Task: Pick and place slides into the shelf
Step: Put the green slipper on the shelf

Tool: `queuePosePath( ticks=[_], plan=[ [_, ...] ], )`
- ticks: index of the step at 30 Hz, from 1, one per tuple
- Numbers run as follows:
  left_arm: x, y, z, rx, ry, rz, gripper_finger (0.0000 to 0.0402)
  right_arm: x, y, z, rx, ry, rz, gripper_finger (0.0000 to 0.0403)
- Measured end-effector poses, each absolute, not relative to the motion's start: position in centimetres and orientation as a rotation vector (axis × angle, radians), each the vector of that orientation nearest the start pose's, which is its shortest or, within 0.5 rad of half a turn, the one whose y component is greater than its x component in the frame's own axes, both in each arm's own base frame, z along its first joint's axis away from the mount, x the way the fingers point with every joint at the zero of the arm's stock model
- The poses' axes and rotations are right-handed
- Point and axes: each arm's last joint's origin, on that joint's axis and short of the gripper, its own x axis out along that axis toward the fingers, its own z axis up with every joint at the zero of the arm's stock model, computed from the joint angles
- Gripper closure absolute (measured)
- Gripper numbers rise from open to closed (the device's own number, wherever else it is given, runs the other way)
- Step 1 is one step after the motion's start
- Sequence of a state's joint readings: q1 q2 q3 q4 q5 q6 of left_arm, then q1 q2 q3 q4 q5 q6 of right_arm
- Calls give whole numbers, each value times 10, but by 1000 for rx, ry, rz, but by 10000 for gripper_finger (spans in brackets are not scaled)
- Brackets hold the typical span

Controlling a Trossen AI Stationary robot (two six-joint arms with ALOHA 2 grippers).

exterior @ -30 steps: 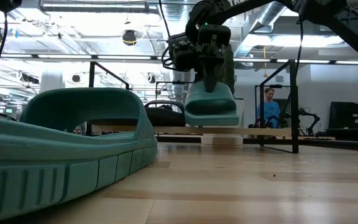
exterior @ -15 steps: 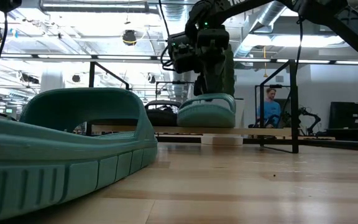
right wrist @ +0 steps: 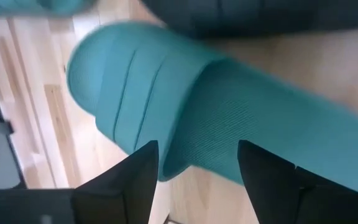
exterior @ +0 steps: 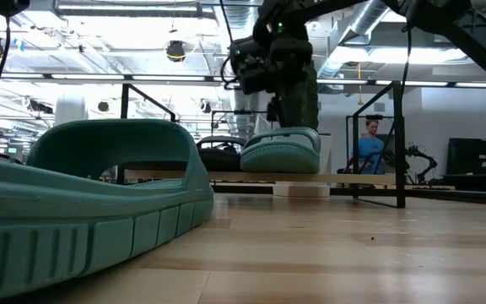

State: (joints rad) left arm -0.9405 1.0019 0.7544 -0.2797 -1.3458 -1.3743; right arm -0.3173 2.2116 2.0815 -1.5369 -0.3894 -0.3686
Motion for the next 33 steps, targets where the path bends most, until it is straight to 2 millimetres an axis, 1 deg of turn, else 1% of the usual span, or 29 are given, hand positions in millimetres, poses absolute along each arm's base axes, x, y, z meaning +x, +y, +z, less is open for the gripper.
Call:
queuePosePath(
  ticks=[2,6,8,10,11,13,15,18,22,25,27,29,33],
  plan=[
    [137,-140,287,-866,-82,456,203,405,-121,260,266,1467,326,196],
    [137,-140,287,-865,-82,456,203,409,-122,291,247,1369,288,201],
    [137,-140,287,-865,-80,455,203,409,-117,307,243,1331,285,206],
    [137,-140,286,-866,-75,451,203,410,-106,323,234,1278,299,213],
    [137,-140,286,-867,-69,447,203,408,-97,330,233,1250,310,217],
    [137,-141,286,-862,-53,439,203,406,-73,345,212,1200,351,226],
    [137,-141,285,-854,-36,432,203,403,-47,355,169,1191,391,237],
    [137,-142,283,-835,21,398,203,405,-7,360,80,1177,428,253],
    [137,-143,281,-793,85,360,203,406,45,362,4,1170,421,278],
    [137,-144,281,-770,126,328,203,406,75,363,-20,1145,371,291],
    [137,-144,280,-750,145,313,203,411,93,360,-49,1108,307,294],
    [137,-145,280,-743,159,302,203,416,108,353,-78,1089,232,294],
    [138,-146,280,-755,190,276,203,428,129,333,-62,1088,173,288]
  ],
)
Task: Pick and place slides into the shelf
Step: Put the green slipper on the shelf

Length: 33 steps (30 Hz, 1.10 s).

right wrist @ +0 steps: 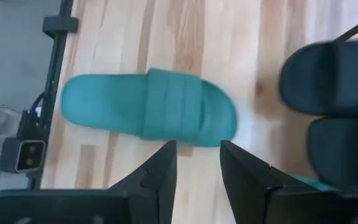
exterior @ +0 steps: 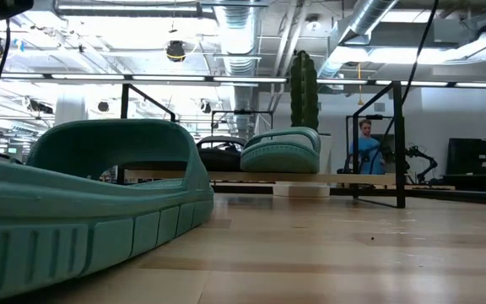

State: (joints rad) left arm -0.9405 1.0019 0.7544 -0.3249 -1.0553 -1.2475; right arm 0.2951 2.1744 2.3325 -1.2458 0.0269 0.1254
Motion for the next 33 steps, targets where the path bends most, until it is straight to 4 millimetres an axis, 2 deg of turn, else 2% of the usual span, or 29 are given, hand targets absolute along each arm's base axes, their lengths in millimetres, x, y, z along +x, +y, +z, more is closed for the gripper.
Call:
queuePosePath(
  ticks=[5,11,13,16,19,24,27,33],
  plan=[
    [137,-148,278,-758,265,212,203,442,140,298,4,1175,138,264],
    [136,-149,275,-738,336,179,203,451,150,273,123,1258,187,198],
    [136,-149,274,-738,357,167,203,448,155,269,124,1296,188,174],
    [136,-150,273,-740,388,145,203,442,165,273,138,1298,166,153],
    [136,-150,273,-757,391,142,203,433,172,271,100,1329,67,149],
    [142,-158,270,-790,377,135,203,405,192,272,-21,1366,-237,149],
    [153,-173,264,-773,344,125,203,387,214,272,-61,1310,-379,149],
    [181,-205,237,-718,322,69,203,356,260,271,39,1204,-470,149]
  ],
)
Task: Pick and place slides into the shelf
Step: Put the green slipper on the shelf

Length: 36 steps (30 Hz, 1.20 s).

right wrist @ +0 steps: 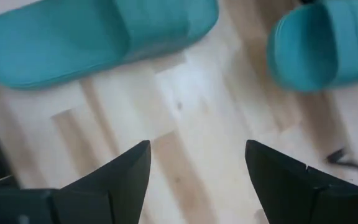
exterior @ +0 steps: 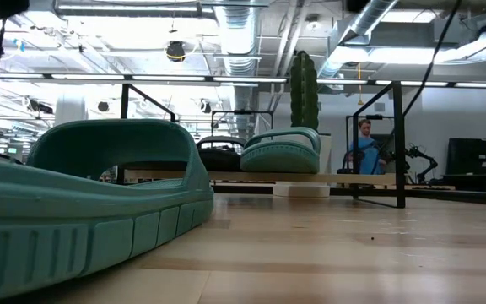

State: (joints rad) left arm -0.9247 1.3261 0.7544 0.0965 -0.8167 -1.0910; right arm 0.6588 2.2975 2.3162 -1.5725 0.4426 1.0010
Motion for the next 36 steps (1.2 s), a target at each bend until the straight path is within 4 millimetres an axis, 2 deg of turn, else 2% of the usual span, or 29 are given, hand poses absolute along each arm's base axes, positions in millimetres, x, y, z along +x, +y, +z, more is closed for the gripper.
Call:
queuePosePath(
  ticks=[6,9,14,19,24,30,36],
  plan=[
    [203,-218,204,-746,548,-9,203,329,294,271,161,1130,-524,149],
    [215,-223,200,-723,664,-79,203,317,307,271,227,1099,-550,149],
    [229,-222,204,-553,832,-134,203,301,322,271,317,1070,-580,149],
    [233,-207,209,-279,921,-71,203,296,327,271,421,1036,-636,149],
    [239,-196,212,-102,910,-33,203,297,327,271,484,1015,-676,149],
    [244,-186,211,-28,900,13,203,297,326,271,538,998,-709,149],
    [243,-187,211,-25,889,21,203,297,326,271,552,993,-718,149]
  ],
)
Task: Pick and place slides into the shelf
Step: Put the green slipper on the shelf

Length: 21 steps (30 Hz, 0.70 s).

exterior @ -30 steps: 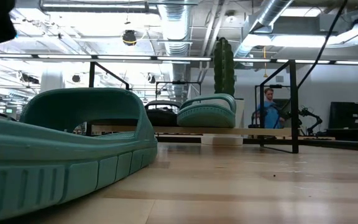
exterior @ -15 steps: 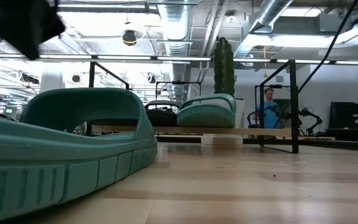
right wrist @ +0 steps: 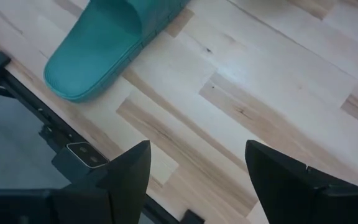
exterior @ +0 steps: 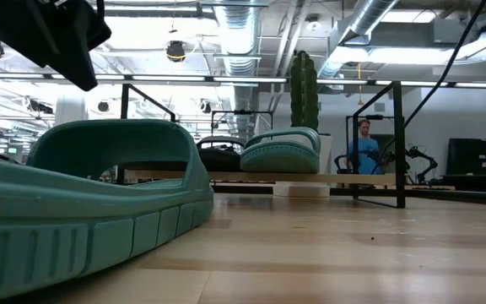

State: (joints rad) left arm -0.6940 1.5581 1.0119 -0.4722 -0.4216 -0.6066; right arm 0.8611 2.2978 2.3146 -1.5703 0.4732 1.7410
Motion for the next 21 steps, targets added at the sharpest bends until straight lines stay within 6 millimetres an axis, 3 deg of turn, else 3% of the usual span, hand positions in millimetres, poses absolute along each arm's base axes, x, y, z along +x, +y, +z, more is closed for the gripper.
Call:
queuePosePath(
  ticks=[4,11,21],
  plan=[
    [246,-193,206,-54,888,3,203,298,325,271,558,991,-724,149],
    [257,-204,176,-40,965,22,203,304,320,271,567,987,-740,149],
    [273,-201,176,-37,938,137,203,309,315,271,562,989,-743,149]
  ],
)
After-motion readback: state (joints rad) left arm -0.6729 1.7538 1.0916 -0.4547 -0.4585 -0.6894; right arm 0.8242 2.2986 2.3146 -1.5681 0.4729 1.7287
